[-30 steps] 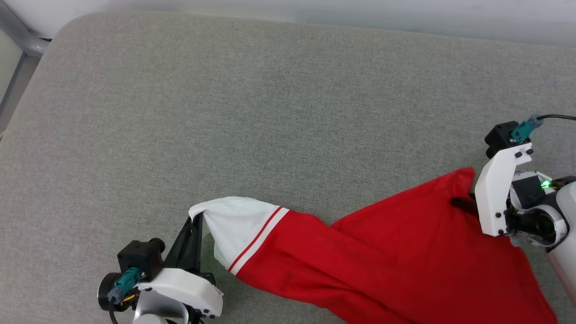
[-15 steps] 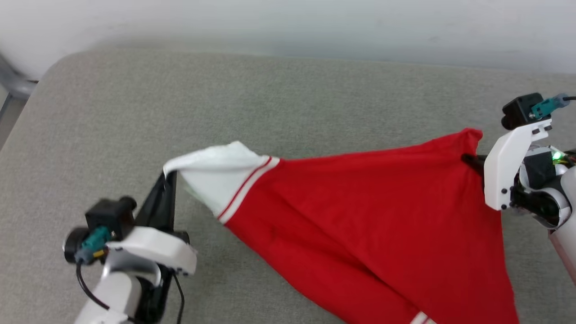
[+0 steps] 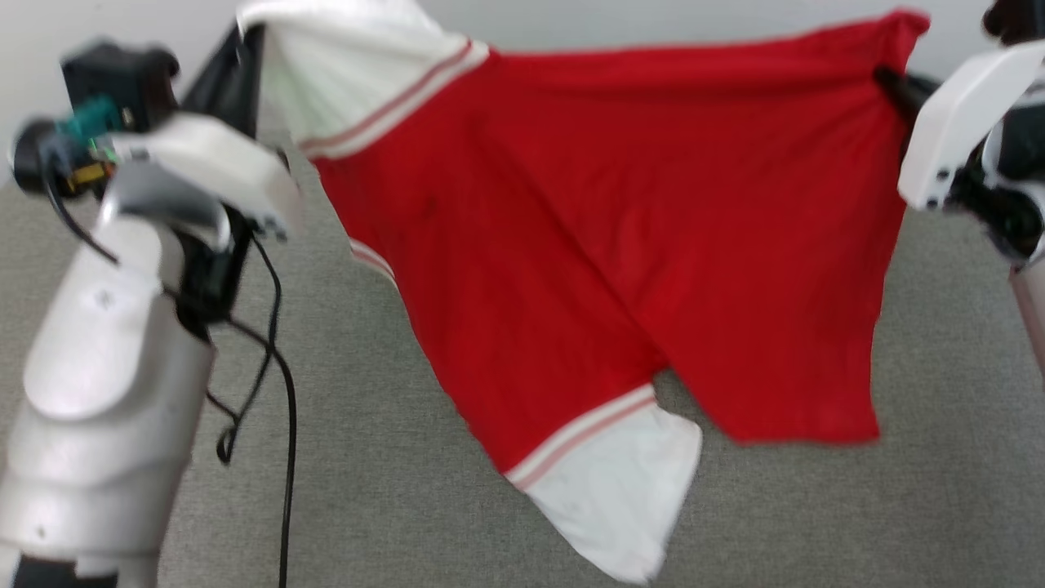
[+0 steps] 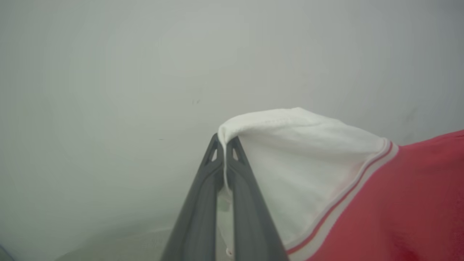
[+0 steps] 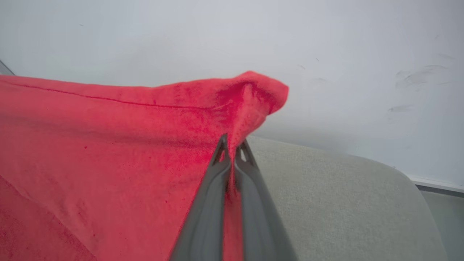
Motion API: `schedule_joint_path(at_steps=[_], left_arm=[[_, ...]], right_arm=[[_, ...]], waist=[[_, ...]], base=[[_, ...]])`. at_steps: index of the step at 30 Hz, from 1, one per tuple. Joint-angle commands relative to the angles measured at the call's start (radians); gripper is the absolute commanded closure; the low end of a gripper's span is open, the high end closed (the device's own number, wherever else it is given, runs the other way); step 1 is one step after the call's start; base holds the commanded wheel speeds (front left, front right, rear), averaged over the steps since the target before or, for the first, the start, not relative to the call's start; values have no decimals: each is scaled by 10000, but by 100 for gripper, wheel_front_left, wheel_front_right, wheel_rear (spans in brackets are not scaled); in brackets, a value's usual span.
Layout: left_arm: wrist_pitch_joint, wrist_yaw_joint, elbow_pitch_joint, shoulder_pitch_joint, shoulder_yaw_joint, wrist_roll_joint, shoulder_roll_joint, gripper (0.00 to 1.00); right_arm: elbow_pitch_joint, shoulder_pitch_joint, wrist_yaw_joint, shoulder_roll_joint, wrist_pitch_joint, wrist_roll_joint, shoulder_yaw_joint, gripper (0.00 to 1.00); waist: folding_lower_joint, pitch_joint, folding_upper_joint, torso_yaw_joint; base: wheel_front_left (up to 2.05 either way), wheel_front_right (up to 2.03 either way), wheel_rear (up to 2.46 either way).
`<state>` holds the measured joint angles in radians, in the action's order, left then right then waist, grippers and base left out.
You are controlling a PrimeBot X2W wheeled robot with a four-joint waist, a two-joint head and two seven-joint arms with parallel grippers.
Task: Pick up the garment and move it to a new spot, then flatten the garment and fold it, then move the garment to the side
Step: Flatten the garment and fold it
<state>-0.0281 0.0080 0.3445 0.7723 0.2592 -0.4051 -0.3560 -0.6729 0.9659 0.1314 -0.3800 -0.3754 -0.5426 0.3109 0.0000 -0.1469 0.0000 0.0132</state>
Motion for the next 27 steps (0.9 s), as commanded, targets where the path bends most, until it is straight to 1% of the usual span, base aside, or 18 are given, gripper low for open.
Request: schedule_joint_path(at_steps=[1,3,7,8,10,14,18,20,24,27], left_arm=[[63,-48,276,587,7,92,-56,100],[243,-83,788,1525,20,196,-106,100],[320,-144,1808,3520,47,401,-124,100],[260,-106,2474,4868,112,648,-122,100],[205,-63,2885,5716,179,847,-181,100],[162,110,3465,7246,146,1034,-216,100],[109,215,3964,8263,116,1108,-211,100],[43,275,4248,8525,76,1073,-203,100],[-164,246,4762,8718,-20,877,-144,100],[-253,189,5034,8611,-86,750,-82,100]], right_arm=[[-164,419,-14,156,177,41,-145,100],[-387,1124,-14,246,458,183,-383,100],[-770,2480,-14,364,923,687,-533,100],[-1024,3513,-16,405,1263,972,-709,100],[-1199,4162,-16,460,1472,1194,-759,100],[-1456,5440,-16,362,1787,1701,-717,100],[-1742,6441,-16,454,2161,2007,-702,100],[-1969,6754,-16,539,2375,2147,-690,100],[-2439,7146,-16,771,2680,2234,-583,100],[-2662,7198,-16,841,2744,2233,-436,100]], waist=[[0,-151,0,-99],[0,-361,0,-169],[0,-916,0,-260],[0,-1382,0,-264],[0,-1655,0,-280],[0,-2484,0,-270],[0,-3349,0,-235],[0,-3669,0,-217],[0,-4175,0,-189],[0,-4360,0,-154]], base=[[0,0,0],[0,0,0],[0,0,0],[0,0,0],[0,0,0],[0,0,0],[0,0,0],[0,0,0],[0,0,0],[0,0,0]])
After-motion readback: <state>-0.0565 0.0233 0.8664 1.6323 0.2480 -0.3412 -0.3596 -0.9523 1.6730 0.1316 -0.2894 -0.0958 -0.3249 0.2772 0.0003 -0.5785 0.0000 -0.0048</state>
